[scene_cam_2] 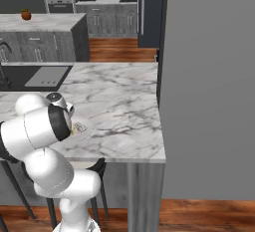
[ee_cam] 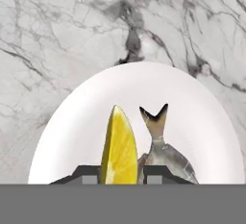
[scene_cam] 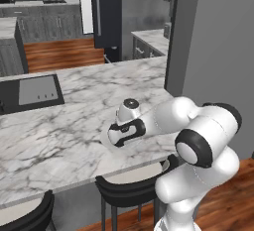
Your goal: Take the lemon wedge from the fridge and place it on the plate with fish on the dining counter.
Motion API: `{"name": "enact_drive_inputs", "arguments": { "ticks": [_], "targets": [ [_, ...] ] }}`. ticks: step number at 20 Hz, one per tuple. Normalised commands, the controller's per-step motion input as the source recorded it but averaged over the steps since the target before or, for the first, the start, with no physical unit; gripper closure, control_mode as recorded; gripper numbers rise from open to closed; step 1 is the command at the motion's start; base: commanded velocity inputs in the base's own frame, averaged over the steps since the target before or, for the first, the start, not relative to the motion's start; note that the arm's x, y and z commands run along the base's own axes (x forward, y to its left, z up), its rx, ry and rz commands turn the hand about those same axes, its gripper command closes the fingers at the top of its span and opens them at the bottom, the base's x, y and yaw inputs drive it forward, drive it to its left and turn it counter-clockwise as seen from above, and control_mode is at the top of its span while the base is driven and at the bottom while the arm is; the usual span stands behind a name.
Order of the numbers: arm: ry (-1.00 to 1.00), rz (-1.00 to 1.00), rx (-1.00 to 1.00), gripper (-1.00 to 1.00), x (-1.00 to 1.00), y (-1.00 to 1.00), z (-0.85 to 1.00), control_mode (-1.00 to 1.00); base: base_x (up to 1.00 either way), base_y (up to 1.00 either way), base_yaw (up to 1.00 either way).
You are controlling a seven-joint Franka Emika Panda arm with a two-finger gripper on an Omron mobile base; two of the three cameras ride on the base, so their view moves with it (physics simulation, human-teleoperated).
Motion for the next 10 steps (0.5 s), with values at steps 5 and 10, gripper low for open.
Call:
{"name": "enact_drive_inputs", "arguments": {
  "ticks": [5, 10],
  "targets": [
    [-0.1, -0.01, 0.0, -1.0, 0.0, 0.0, 0.48, -1.0, 0.0, 0.0, 0.0],
    [-0.19, -0.14, -0.01, -1.0, -0.61, 0.03, 1.0, -1.0, 0.0, 0.0, 0.0]
  ]
}}
